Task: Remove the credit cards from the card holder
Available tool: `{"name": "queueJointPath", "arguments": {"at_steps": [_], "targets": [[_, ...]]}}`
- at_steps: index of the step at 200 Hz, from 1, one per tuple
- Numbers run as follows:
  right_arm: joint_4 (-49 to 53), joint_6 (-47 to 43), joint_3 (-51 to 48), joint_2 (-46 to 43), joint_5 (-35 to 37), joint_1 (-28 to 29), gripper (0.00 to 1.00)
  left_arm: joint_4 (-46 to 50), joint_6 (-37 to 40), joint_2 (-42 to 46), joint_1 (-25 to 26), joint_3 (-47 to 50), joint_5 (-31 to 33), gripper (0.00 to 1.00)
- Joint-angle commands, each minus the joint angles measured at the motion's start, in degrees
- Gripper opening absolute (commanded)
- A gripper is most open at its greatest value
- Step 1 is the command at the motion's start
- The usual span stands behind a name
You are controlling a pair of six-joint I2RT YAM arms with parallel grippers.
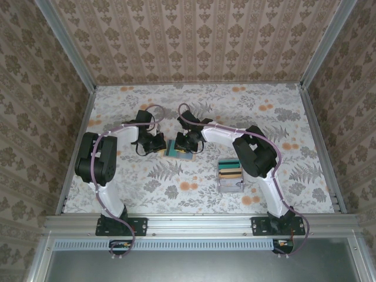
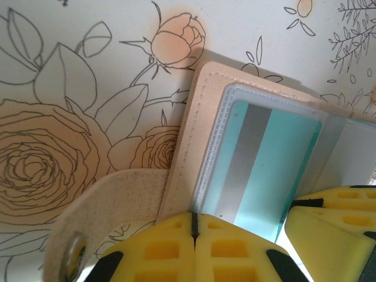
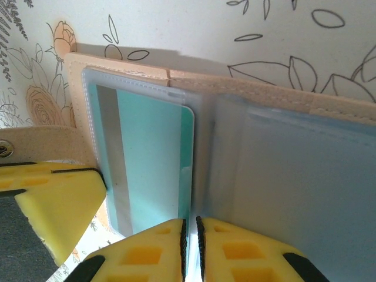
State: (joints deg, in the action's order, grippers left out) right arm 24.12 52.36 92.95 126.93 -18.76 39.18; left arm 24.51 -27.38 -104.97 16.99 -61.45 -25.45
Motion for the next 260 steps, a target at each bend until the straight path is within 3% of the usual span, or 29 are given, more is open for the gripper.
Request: {"name": "queueJointPath", "arguments": {"at_steps": [1, 110, 126, 154, 260], "targets": [[1.3, 1.4, 1.1, 2.0, -1.0, 0.1, 0.18, 3.0, -0.1, -1.5, 1.0, -0.3, 0.9, 0.0], [-1.6, 2.4, 0.6, 2.5, -3.8, 0.1, 0.19, 2.8, -0.4, -1.8, 1.9, -0.6, -1.0, 0.0], [-1.7, 2.6, 0.5, 2.5, -3.9, 0.1, 0.16, 3.0, -0.4, -1.8, 1.9, -0.7, -0.7, 0.0], [-1.6, 2.6, 0.0, 1.9, -3.5, 0.1, 0.0, 3.5, -0.3, -1.8, 1.9, -1.0, -0.1, 0.0], [-2.8, 2.3, -6.1, -4.2, 0.2, -2.0, 0.0, 5.5, 0.1, -1.6, -0.8, -2.3, 2.0, 0.0]]}}
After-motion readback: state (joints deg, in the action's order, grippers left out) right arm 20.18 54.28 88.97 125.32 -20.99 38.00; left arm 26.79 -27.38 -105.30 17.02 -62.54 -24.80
